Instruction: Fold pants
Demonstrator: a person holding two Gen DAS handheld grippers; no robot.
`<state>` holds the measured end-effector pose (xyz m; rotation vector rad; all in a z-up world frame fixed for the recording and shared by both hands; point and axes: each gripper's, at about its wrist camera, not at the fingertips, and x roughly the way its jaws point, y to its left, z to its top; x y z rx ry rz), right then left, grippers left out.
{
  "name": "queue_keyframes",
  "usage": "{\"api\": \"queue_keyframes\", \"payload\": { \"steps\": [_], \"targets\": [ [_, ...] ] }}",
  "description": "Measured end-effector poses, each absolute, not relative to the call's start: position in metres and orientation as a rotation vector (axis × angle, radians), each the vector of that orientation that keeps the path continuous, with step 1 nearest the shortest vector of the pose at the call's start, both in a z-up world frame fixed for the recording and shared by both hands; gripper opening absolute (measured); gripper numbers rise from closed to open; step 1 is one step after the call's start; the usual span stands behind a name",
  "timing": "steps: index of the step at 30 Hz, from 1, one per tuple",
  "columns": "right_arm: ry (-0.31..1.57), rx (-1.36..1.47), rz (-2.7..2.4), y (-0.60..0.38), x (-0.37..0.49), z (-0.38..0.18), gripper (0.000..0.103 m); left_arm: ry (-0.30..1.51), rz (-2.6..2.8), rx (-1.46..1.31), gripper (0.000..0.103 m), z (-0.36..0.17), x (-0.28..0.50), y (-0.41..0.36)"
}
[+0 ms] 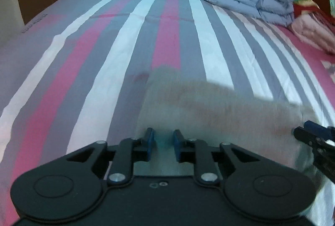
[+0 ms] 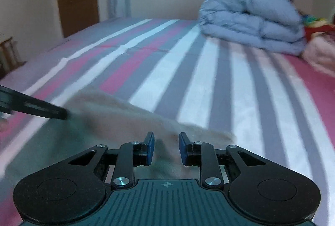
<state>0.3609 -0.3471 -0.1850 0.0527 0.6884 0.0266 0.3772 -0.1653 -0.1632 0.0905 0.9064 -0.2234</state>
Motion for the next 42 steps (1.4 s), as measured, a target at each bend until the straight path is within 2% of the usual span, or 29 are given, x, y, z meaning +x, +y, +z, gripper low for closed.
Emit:
{"api": "queue_keyframes", "payload": {
  "steps": [4, 5, 8, 10, 11, 13, 16, 17, 19, 20, 21, 22, 23, 25, 27, 30, 42],
  "targets": [
    [0.750, -0.008, -0.017, -0.353, 0.353, -0.210, 0.028, 0.905, -0.184, 0.122, 0.011, -0.159, 0.353, -0.159],
    [0.751, 0.004, -0.028, -0.353, 0.351, -0.200, 0.028, 0.897, -0.193, 0.100, 0.011, -0.150, 0.342, -0.153],
    [0.633, -0.030, 0.027, -0.336, 0.315, -0.161, 0.028, 0.933, -0.211, 0.063, 0.019, -0.148, 0.315, -0.141],
    [0.660, -0.061, 0.044, -0.325, 0.295, -0.166, 0.041, 0.963, -0.183, 0.088, 0.020, -0.162, 0.301, -0.139],
    [0.708, -0.061, 0.038, -0.324, 0.291, -0.178, 0.044, 0.958, -0.184, 0.101, 0.021, -0.165, 0.295, -0.138],
    [0.792, -0.084, 0.026, -0.325, 0.286, -0.206, 0.044, 0.953, -0.174, 0.115, 0.020, -0.158, 0.282, -0.137],
    [0.733, -0.005, -0.008, -0.330, 0.265, -0.183, 0.045, 0.942, -0.224, 0.046, 0.020, -0.127, 0.258, -0.128],
    [0.696, 0.038, -0.001, -0.332, 0.254, -0.169, 0.045, 0.934, -0.224, 0.047, 0.026, -0.118, 0.250, -0.127],
    [0.627, 0.094, -0.001, -0.334, 0.230, -0.136, 0.048, 0.889, -0.213, 0.051, 0.051, -0.095, 0.227, -0.125],
    [0.595, 0.119, 0.002, -0.335, 0.216, -0.123, 0.056, 0.856, -0.196, 0.052, 0.078, -0.083, 0.214, -0.124],
    [0.566, 0.145, 0.014, -0.335, 0.202, -0.109, 0.078, 0.807, -0.172, 0.056, 0.087, -0.069, 0.197, -0.123],
    [0.538, 0.171, 0.024, -0.334, 0.185, -0.097, 0.095, 0.761, -0.166, 0.059, 0.087, -0.058, 0.183, -0.123],
    [0.513, 0.194, 0.024, -0.333, 0.169, -0.087, 0.097, 0.721, -0.177, 0.069, 0.088, -0.047, 0.167, -0.124],
    [0.473, 0.228, 0.045, -0.328, 0.139, -0.067, 0.097, 0.687, -0.192, 0.093, 0.090, -0.029, 0.139, -0.126],
    [0.446, 0.254, 0.051, -0.321, 0.108, -0.053, 0.097, 0.650, -0.200, 0.091, 0.097, -0.014, 0.107, -0.127],
    [0.381, 0.283, 0.046, -0.315, 0.061, -0.036, 0.103, 0.606, -0.218, 0.081, 0.097, 0.000, 0.063, -0.127],
    [0.323, 0.339, -0.021, -0.295, -0.056, -0.022, 0.103, 0.511, -0.202, 0.165, 0.097, -0.001, -0.061, -0.133]
  ]
}}
